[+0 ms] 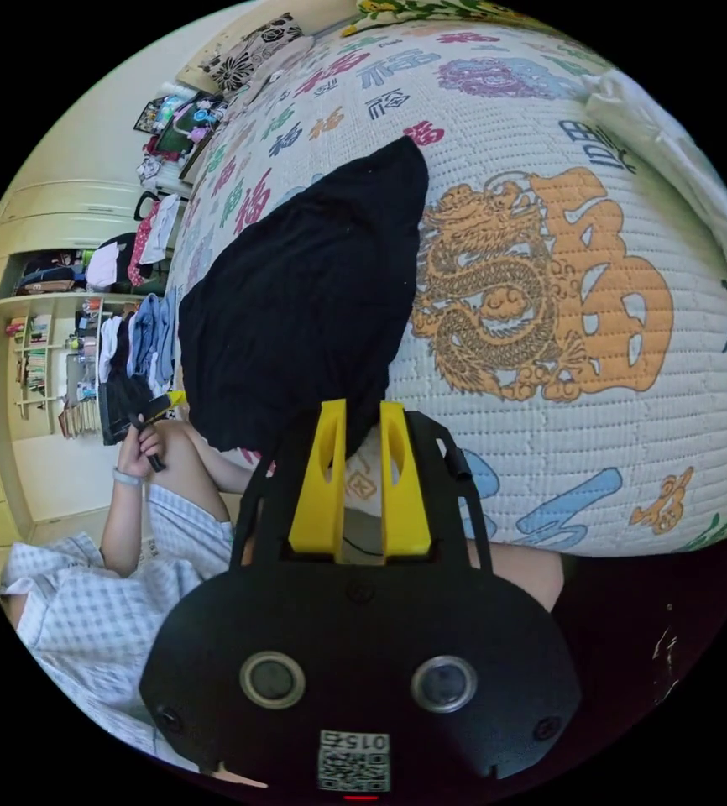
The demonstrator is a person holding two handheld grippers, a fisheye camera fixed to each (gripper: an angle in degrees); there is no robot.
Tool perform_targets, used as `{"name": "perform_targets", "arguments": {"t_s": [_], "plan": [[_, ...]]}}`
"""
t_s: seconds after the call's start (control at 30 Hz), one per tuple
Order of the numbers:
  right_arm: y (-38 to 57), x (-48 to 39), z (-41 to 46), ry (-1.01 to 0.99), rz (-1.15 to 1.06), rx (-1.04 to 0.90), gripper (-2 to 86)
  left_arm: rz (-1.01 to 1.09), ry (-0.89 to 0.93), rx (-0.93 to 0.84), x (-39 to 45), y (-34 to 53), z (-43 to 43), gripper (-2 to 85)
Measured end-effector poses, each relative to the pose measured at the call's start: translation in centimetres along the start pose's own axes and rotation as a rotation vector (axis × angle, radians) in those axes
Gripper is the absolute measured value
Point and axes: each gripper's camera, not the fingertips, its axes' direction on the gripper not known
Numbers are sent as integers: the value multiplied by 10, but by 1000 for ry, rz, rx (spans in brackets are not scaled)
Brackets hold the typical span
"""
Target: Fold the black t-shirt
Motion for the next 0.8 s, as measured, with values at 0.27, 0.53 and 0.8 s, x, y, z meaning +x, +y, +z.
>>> {"name": "perform_targets", "arguments": {"t_s": [0.27, 0.53, 0.8], "plan": [[-4, 16, 2, -13, 56, 73, 17, -39, -68, 25, 4, 11, 1, 9], [-12, 13, 23, 61, 63, 52, 72, -62, -116, -57, 15, 15, 10, 81], [-82, -29, 20, 184, -144, 182, 82, 212, -262, 123, 68, -39, -27, 107]]}}
